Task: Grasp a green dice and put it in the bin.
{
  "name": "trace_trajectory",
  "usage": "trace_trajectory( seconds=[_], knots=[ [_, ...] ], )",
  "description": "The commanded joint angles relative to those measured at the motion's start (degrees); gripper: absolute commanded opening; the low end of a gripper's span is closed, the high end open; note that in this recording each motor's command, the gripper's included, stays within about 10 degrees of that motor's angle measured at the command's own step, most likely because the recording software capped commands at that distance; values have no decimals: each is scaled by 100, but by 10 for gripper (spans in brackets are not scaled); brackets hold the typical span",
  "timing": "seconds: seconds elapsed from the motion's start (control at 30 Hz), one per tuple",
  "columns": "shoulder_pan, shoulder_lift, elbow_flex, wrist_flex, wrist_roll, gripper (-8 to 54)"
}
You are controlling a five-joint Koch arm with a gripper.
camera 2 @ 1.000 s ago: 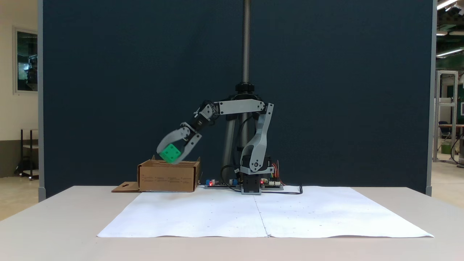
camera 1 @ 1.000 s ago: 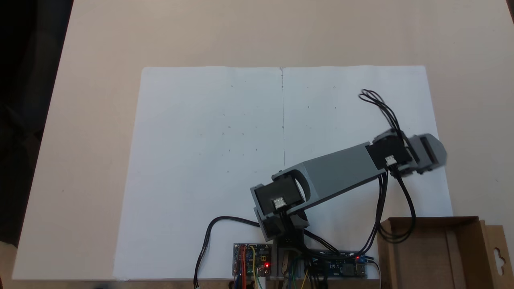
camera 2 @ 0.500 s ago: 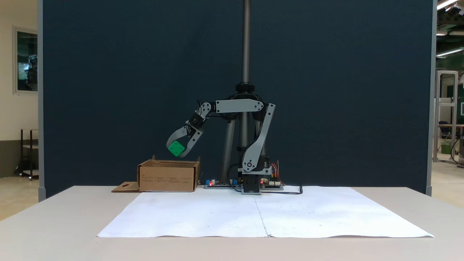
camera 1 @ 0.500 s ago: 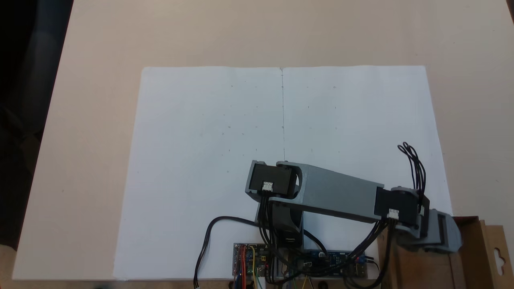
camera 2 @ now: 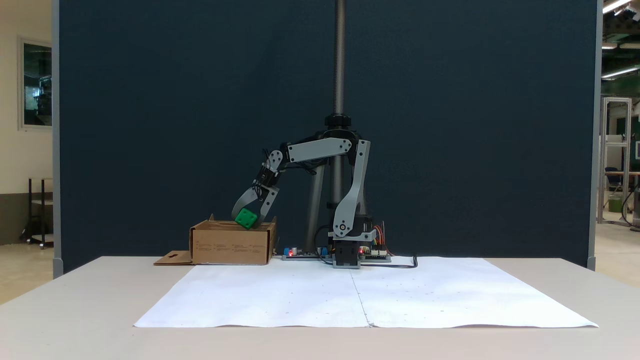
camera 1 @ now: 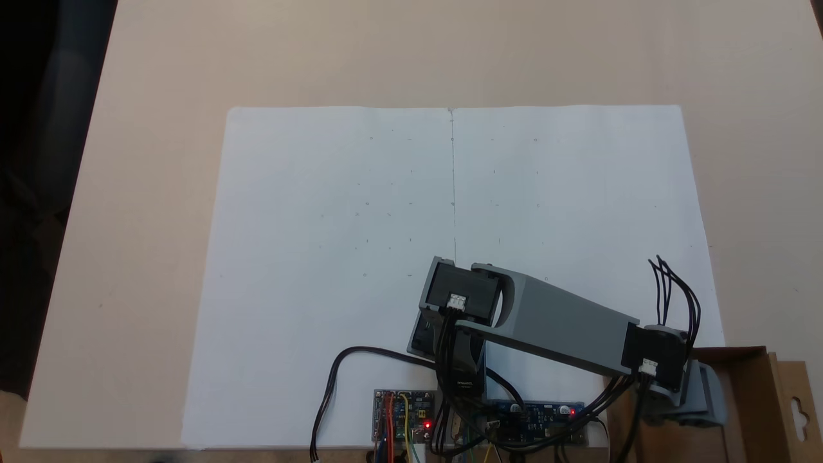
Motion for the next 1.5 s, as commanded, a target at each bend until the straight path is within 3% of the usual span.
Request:
trace_trajectory(
  seconds=[0.0, 0.07, 0.4, 0.57, 0.8, 1.0, 1.47],
  knots=[
    [53, 26, -325, -220, -598, 336],
    [53, 26, -255, -220, -598, 399],
    [18, 70, -193, -229, -510, 403],
    [-527, 606, -229, -334, 431, 403],
    [-2575, 1318, -923, -369, 2213, 403],
    [-4368, 1731, -1072, -668, 2399, 436],
    [-8675, 1995, -1046, -817, 2391, 437]
  ],
)
